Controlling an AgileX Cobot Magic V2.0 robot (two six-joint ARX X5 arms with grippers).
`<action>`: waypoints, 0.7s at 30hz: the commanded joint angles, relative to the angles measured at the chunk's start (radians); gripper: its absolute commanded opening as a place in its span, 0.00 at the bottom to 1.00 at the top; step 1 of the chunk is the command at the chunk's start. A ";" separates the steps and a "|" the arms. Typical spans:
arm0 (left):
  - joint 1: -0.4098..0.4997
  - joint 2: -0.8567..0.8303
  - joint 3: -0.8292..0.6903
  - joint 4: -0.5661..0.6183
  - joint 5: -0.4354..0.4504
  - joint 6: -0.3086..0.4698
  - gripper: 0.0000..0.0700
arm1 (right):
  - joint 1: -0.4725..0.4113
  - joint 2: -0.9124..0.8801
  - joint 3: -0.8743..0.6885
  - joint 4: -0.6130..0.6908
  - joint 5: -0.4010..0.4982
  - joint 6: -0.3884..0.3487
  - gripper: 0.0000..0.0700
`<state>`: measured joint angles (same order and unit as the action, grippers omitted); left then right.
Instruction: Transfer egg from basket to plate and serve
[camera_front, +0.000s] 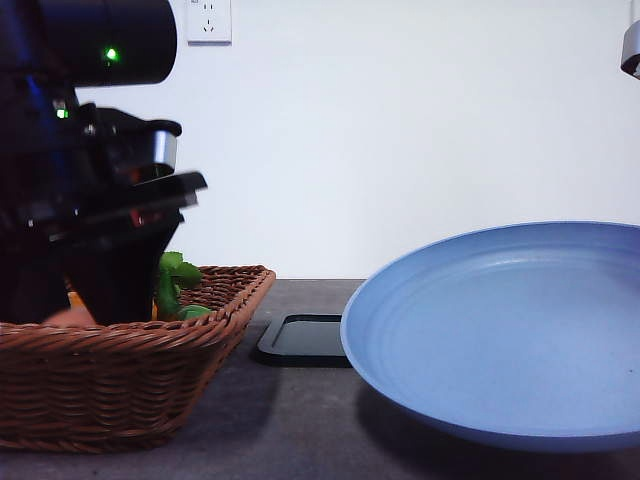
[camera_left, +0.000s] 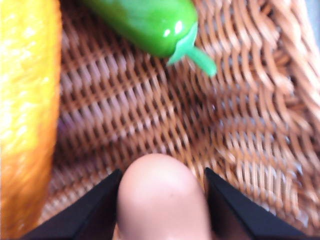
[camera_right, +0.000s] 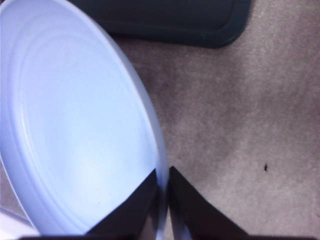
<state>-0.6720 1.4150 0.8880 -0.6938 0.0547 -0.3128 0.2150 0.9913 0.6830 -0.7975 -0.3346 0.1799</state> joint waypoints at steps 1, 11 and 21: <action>-0.009 0.014 0.076 -0.002 0.005 0.023 0.26 | 0.003 0.006 0.003 0.008 -0.007 -0.007 0.00; -0.095 0.014 0.300 0.074 0.163 0.025 0.26 | -0.011 0.008 0.003 0.035 -0.190 -0.002 0.00; -0.310 0.045 0.302 0.188 0.114 0.110 0.26 | -0.019 0.009 0.003 0.026 -0.379 0.022 0.00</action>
<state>-0.9650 1.4354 1.1767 -0.5177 0.1801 -0.2468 0.1944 0.9916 0.6830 -0.7747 -0.7010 0.1889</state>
